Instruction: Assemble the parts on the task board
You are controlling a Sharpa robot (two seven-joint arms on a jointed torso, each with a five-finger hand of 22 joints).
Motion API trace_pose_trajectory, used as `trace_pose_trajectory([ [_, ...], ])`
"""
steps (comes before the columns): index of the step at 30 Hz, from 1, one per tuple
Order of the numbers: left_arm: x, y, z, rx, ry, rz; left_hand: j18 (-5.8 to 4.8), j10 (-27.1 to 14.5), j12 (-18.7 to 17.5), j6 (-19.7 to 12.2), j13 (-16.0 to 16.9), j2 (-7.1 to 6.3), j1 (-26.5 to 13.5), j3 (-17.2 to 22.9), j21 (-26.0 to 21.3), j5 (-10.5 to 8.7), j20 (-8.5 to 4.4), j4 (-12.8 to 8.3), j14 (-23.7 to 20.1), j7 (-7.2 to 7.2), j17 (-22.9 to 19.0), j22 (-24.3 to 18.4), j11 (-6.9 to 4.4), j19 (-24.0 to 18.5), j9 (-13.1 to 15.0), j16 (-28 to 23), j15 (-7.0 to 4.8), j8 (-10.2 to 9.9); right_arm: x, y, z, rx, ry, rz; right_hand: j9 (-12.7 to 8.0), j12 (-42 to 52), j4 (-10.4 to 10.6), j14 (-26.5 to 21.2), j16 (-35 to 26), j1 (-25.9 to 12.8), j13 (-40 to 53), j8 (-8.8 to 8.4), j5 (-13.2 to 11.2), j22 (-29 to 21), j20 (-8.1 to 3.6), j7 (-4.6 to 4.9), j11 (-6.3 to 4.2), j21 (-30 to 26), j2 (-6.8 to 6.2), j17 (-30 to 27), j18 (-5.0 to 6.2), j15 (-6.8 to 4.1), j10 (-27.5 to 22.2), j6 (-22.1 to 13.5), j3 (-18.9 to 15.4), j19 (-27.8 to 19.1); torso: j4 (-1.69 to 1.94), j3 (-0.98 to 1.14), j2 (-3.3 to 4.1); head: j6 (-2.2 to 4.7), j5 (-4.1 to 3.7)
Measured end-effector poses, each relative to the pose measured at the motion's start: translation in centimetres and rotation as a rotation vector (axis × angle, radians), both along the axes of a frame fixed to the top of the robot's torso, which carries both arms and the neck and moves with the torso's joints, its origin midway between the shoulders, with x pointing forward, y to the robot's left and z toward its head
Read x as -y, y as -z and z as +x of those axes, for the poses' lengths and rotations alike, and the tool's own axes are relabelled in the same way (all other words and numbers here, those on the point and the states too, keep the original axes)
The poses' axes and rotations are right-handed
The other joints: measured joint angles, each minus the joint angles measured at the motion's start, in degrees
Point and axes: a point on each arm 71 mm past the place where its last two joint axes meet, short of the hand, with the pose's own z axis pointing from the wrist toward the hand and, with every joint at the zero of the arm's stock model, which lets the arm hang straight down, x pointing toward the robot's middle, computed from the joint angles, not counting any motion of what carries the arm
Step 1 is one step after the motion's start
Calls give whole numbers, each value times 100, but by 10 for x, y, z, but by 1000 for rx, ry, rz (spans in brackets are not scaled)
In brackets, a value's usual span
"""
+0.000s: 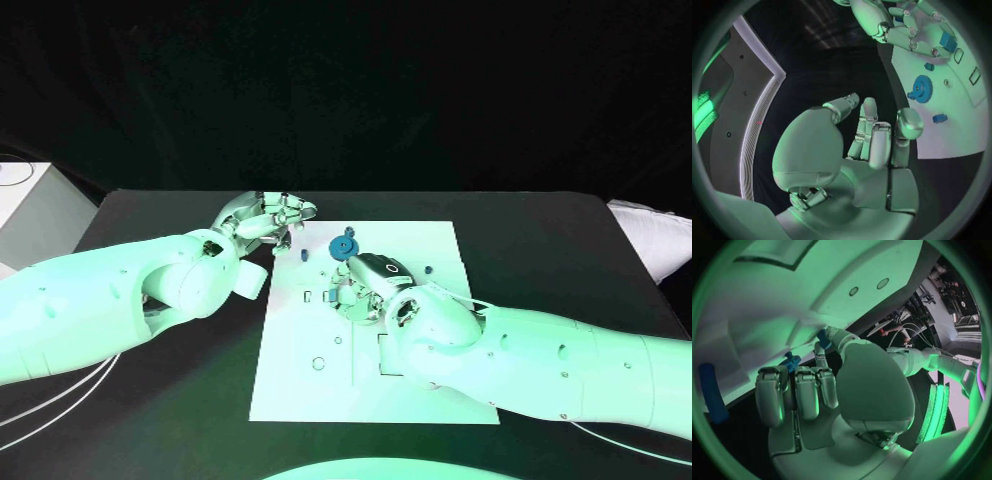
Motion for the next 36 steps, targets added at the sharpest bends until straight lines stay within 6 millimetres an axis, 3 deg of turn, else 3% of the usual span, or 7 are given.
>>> trace_pose_trajectory([
  [8, 0, 0, 0, -2, 2, 0, 1, 0, 27, 0, 1, 0, 0, 0, 28, 0, 0, 0, 0, 0, 0, 18, 0, 40, 6, 0, 0, 26, 0, 0, 1, 6, 5, -14, 2, -36, 18, 0, 0, -52, 2, 4, 0, -1, 0, 0, 0, -23, -52, 0, 0, 0, 0, 0, -18, 0, -2, -2, -1, -4, -11],
  [17, 0, 0, 0, -4, 4, 0, 1, 0, 26, 0, 7, 0, 0, 0, 27, 0, 0, 0, 0, 0, -1, 29, 1, 40, 6, 0, 0, 26, 0, 1, 1, 6, 4, -28, -24, -132, 97, 0, 0, -204, 4, -2, 0, -1, 0, 62, 0, -66, -157, 0, 0, 0, 0, -122, -96, 0, -1, -2, -1, -10, -19],
  [36, 0, 1, 0, -12, 9, 3, 1, 0, 26, 0, 6, 0, 0, 0, 27, 0, 0, 0, -1, 0, -1, 34, 1, 40, 11, -1, 1, 25, -1, 2, 0, 4, 4, -31, -42, -214, 159, 0, -22, -271, 3, -24, -25, -1, 0, 75, 17, -123, -164, -1, -1, 0, 16, -215, -181, 0, 1, -1, 3, -13, -23],
])
